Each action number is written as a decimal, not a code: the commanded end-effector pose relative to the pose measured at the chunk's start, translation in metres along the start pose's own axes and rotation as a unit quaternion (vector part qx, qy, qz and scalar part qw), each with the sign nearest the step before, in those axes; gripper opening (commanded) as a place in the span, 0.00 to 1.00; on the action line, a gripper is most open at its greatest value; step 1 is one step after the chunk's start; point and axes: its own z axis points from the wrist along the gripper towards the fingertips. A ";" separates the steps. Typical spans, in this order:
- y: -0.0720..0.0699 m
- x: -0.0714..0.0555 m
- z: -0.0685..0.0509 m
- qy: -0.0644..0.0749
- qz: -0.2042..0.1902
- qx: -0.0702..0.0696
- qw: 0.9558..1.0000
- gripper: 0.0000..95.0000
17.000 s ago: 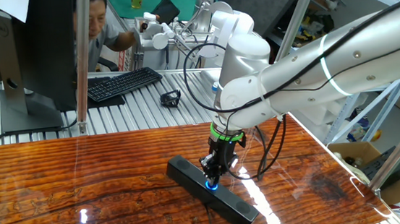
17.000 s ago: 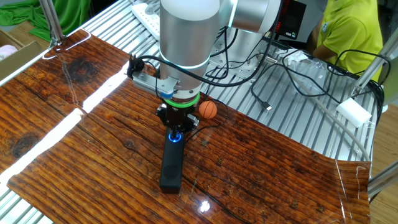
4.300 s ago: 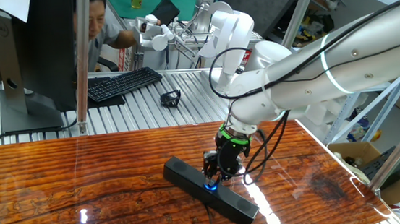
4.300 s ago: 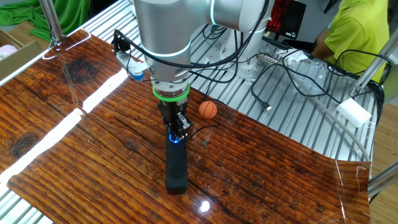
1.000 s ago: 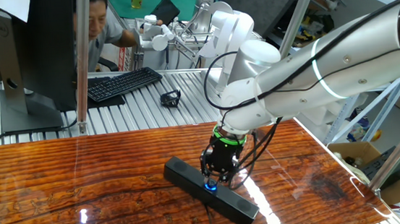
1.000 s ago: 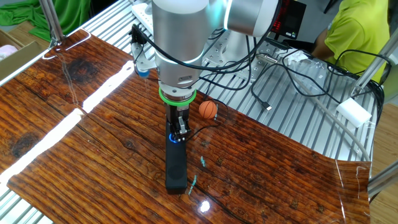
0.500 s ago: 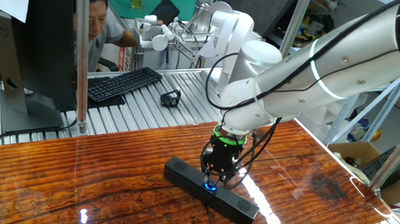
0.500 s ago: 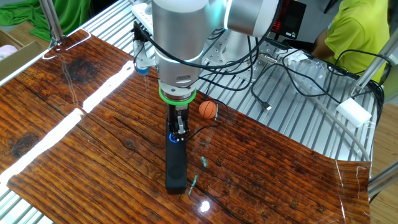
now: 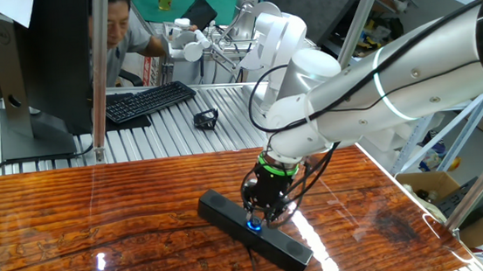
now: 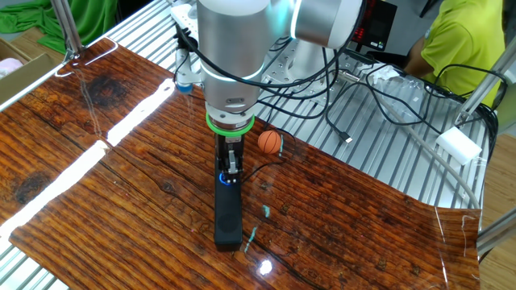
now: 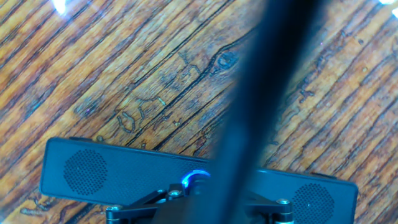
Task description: Turn the knob to increase the volume of the speaker
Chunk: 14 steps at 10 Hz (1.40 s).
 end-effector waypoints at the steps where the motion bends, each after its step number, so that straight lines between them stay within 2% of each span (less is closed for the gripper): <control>1: -0.001 0.000 0.001 -0.001 0.014 0.002 1.000 0.00; 7: 0.000 -0.001 0.000 0.000 0.055 0.001 0.998 0.00; 14: 0.000 -0.001 0.001 -0.004 0.106 -0.003 0.994 0.00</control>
